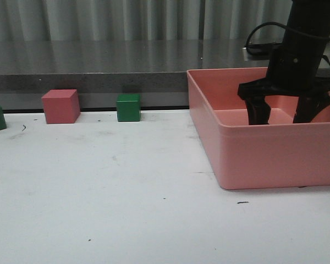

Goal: Place and stand button with both arms
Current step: 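Lower the right gripper into the pink bin and grasp the yellow button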

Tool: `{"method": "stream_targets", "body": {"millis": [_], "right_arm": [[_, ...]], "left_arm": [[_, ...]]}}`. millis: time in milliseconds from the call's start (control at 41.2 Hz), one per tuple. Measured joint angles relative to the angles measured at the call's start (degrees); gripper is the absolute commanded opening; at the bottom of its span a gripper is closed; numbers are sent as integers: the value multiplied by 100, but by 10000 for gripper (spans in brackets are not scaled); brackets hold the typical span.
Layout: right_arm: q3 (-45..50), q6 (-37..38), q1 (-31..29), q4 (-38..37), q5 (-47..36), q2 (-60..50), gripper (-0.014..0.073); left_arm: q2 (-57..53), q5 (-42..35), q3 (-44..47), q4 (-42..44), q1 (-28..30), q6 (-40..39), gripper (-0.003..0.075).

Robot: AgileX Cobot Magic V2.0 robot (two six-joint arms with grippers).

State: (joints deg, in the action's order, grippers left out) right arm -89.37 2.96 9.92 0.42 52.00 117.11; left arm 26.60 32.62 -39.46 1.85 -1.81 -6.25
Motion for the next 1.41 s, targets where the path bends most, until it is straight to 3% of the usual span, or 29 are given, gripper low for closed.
{"method": "stream_targets", "body": {"millis": [631,874,1068,1214,1408], "right_arm": [[-2,0,11,71,-250,156,637],[-2,-11,11,76,-229,157,425],[-2,-33,11,76,-207,157,391],[-2,-51,11,76,-182,157,241],[-12,-51,11,76,-159,157,238]], "left_arm": [[0,0,0,0,0,0,471],[0,0,0,0,0,0,471],[0,0,0,0,0,0,471],[0,0,0,0,0,0,471],[0,0,0,0,0,0,471]]}}
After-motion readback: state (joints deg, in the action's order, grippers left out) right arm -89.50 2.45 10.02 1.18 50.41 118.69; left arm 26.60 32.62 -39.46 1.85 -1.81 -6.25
